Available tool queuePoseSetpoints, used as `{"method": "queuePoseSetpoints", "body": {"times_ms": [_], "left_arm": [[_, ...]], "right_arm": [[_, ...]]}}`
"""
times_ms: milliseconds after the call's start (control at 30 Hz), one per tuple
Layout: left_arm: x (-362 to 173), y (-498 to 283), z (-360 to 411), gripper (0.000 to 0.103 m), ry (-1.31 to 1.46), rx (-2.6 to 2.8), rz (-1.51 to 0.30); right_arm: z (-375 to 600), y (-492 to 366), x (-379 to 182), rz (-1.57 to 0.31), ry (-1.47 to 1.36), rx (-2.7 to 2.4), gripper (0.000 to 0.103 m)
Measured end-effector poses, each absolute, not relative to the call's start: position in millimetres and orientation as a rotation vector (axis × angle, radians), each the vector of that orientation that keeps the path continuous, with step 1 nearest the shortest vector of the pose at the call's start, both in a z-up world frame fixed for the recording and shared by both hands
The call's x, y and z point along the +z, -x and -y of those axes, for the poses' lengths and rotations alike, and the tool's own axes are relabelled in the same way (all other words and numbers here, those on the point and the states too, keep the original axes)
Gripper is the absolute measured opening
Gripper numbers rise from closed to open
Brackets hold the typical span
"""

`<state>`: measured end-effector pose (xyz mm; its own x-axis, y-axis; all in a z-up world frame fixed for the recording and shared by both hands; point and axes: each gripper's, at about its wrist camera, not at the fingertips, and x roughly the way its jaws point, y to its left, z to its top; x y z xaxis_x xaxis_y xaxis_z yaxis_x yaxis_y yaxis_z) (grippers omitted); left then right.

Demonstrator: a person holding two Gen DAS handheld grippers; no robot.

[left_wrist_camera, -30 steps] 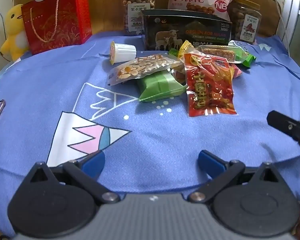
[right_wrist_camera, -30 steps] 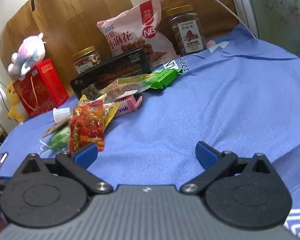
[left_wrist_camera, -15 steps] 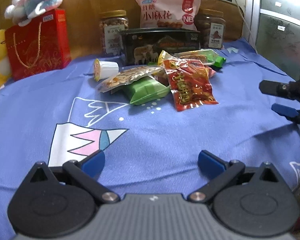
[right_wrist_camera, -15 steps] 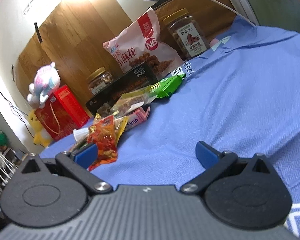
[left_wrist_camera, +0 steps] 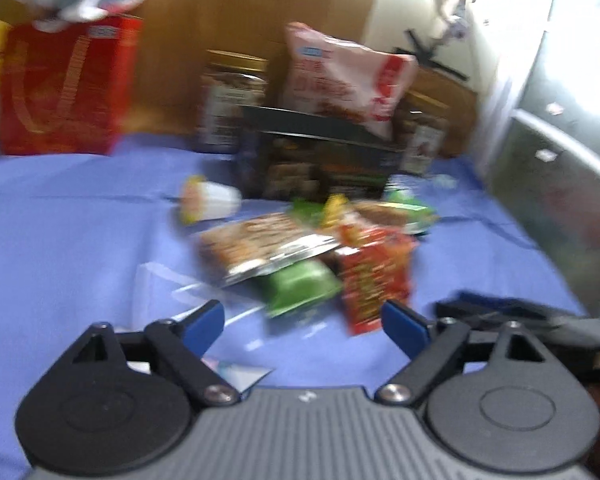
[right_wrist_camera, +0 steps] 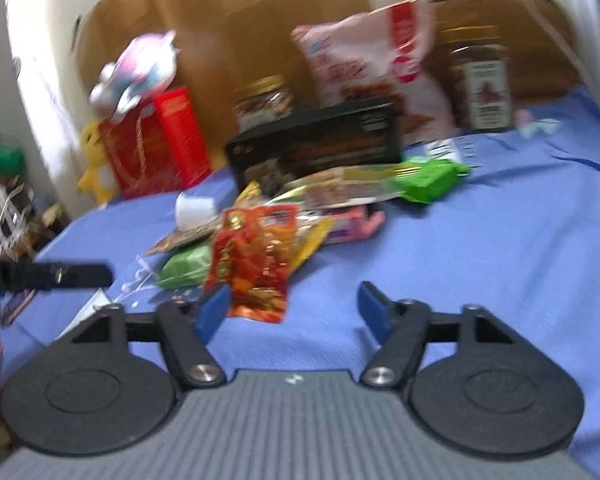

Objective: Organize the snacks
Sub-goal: 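Move the left tool toward the red spicy-strip bag, then close the left tool on the red spicy-strip bag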

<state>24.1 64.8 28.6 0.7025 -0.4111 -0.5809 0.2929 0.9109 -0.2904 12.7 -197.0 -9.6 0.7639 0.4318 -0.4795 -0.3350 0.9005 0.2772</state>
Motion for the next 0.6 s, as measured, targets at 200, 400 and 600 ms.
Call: {"method": "queuePoseSetpoints", "body": {"times_ms": [200, 400, 600], "left_arm": [[9, -68, -30, 0.076, 0.223, -0.538, -0.804], [1, -79, -14, 0.067, 0.275, -0.591, -0.845], [-3, -73, -10, 0.058, 0.264, -0.562, -0.84]], "right_arm": [[178, -36, -15, -0.62, -0.128, 0.493, 0.06], [180, -39, -17, -0.635, -0.134, 0.538, 0.036], [184, -21, -17, -0.617, -0.146, 0.539, 0.024]]}}
